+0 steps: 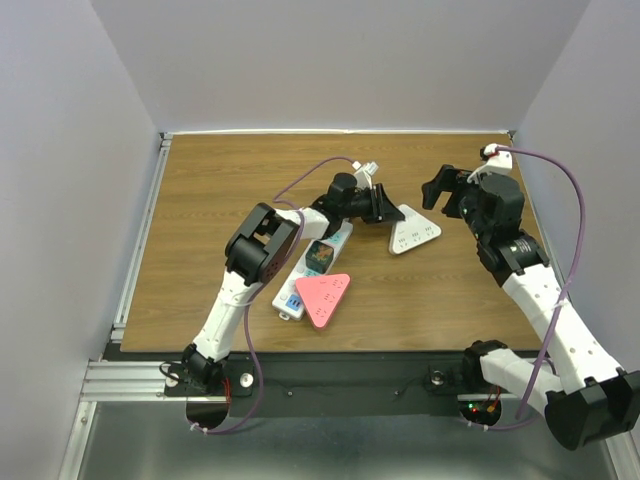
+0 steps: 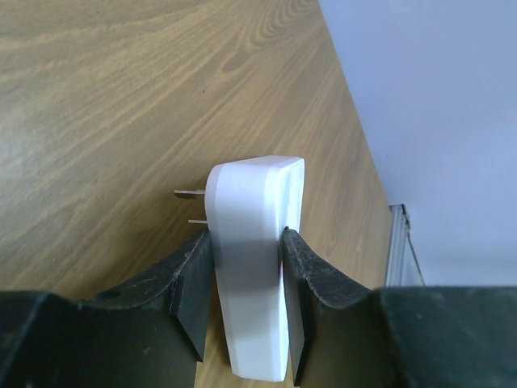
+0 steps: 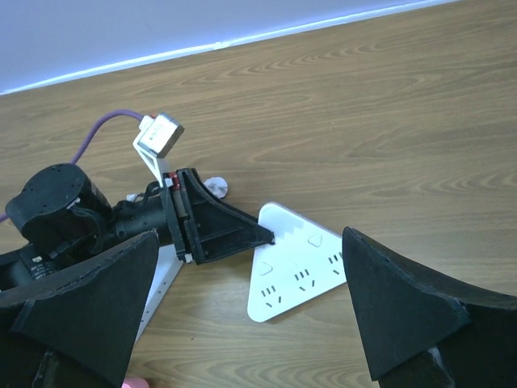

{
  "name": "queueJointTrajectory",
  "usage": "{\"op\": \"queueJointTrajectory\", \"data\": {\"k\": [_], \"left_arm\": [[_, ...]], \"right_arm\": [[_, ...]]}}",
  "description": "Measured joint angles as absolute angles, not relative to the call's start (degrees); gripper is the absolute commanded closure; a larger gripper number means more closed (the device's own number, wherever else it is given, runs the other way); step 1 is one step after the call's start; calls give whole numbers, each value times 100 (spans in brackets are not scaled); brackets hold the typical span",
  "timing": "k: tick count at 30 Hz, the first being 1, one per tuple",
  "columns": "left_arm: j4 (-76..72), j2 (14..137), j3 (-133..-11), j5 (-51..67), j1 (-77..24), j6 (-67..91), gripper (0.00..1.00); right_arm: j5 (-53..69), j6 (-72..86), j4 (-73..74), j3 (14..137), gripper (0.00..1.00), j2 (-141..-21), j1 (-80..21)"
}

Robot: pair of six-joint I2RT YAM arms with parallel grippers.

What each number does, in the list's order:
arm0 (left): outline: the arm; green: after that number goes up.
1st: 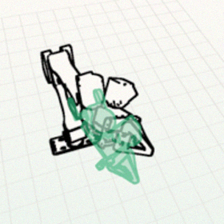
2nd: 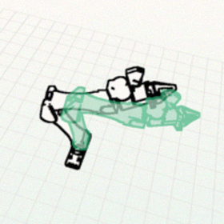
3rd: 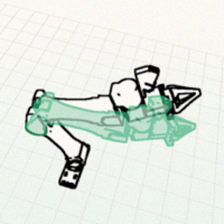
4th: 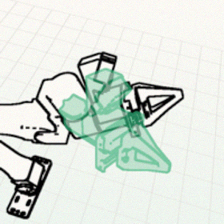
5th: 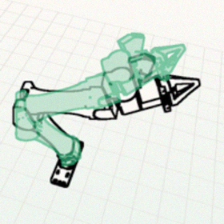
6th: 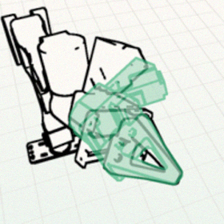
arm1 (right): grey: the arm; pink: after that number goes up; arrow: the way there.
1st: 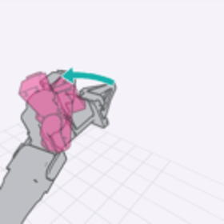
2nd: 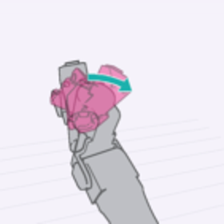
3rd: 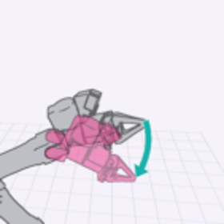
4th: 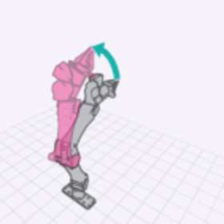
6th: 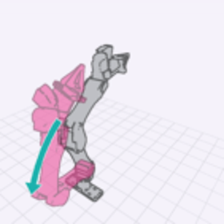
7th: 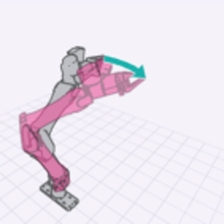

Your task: Insert the plug

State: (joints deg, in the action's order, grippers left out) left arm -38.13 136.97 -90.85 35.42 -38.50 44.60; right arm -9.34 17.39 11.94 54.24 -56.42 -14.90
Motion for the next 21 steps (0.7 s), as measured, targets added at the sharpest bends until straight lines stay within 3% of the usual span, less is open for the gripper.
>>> {"op": "queueJointTrajectory", "data": {"k": [8,21], "left_arm": [[-4788,12982,-7929,3662,-3597,5207,100],[-5572,10071,-6934,3223,-3065,5349,100]], "right_arm": [[-609,1931,1203,5808,0,-6029,-1461],[952,3142,154,5940,0,-6508,-1313]]}}
